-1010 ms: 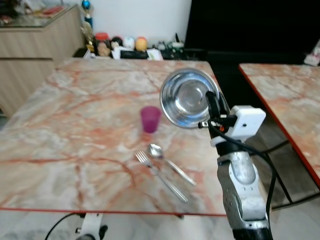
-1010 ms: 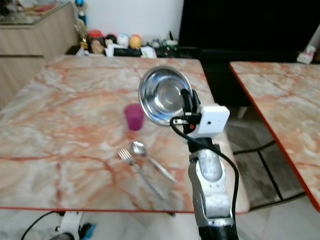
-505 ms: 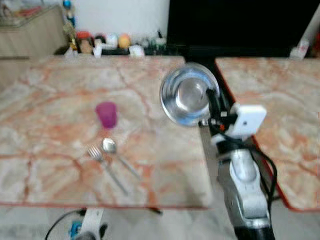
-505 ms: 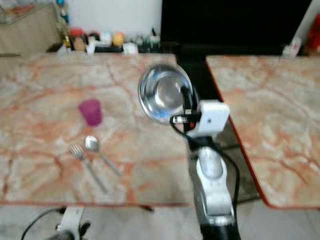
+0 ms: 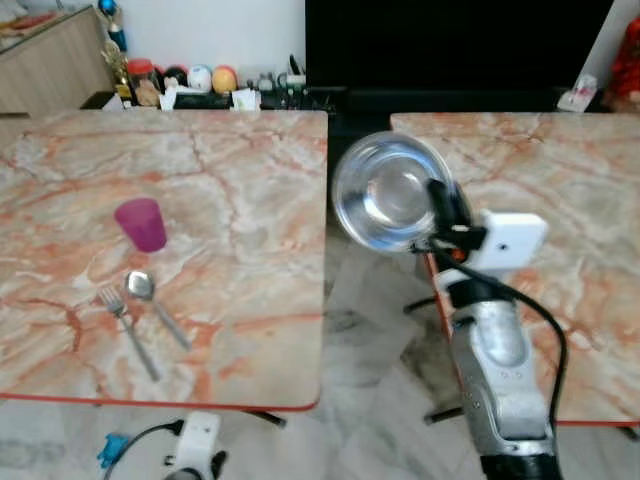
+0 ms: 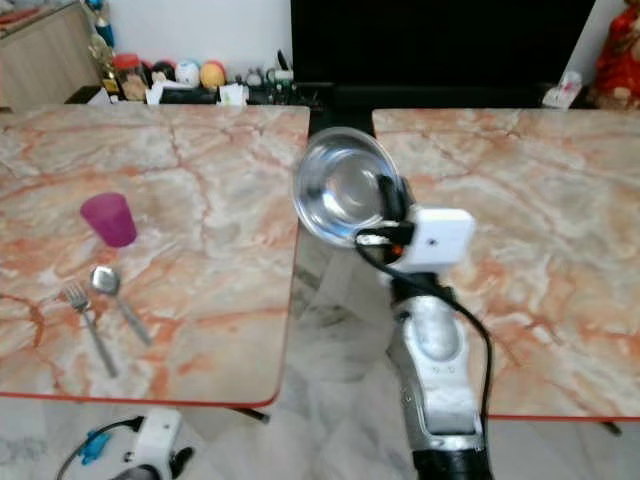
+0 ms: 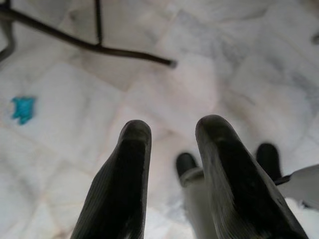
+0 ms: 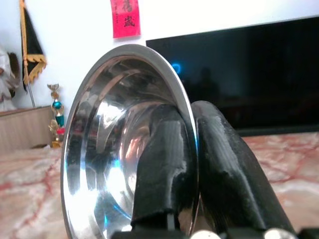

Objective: Setting the table

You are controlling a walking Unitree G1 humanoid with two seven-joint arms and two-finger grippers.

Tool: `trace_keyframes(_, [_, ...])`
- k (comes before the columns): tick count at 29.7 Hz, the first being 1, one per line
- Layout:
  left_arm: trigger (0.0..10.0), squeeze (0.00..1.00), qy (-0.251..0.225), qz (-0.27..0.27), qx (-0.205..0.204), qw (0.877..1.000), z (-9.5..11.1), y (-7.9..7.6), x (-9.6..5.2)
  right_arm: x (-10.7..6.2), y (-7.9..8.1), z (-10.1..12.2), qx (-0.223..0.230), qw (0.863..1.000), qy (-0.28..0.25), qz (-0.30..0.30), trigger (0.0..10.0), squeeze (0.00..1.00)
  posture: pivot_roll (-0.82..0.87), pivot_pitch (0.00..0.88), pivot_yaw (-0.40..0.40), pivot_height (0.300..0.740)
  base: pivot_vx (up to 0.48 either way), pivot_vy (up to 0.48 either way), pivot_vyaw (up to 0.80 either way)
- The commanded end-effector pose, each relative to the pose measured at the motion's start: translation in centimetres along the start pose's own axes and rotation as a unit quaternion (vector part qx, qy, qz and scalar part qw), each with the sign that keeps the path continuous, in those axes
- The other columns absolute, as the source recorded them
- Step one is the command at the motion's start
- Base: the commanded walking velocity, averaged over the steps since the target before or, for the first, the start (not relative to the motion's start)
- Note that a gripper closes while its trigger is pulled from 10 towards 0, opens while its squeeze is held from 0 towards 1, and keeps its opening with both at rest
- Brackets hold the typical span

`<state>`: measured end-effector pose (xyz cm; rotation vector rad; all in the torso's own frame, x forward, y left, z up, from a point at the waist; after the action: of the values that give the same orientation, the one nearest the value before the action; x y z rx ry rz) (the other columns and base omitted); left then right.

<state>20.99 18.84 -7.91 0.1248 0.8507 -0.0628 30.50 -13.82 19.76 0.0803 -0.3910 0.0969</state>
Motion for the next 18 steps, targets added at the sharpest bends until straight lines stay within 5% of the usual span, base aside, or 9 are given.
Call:
trace_keyframes(1, [10.0,0.0,0.014,0.009,0.003,1.0,-0.68,0.89,-0.21,0.3,0.88,0.26,0.006,1.0,-0.004,0.014,10.0,0.0,-0.05,0.0,0.0,0.74,0.0,-0.375,0.0])
trace_keyframes(18, [10.0,0.0,0.019,0.008,0.008,1.0,-0.85,1.02,-0.26,0.41,0.8,0.23,0.004,1.0,-0.003,0.01,10.0,0.0,-0.05,0.0,0.009,0.74,0.0,-0.359,0.0])
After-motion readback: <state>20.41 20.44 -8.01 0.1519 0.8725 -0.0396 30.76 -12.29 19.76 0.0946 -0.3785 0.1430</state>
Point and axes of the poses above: a point about 5 cm out from each wrist's last joint towards the gripper, its own x axis pointing out of the wrist towards the gripper, its own z axis along the axis of the wrist's last joint, y = z × x, the point moved 1 cm from there along x, pointing out of the wrist towards the gripper, and after that the axes turned 1 degree about -x, right-handed, at the moved point
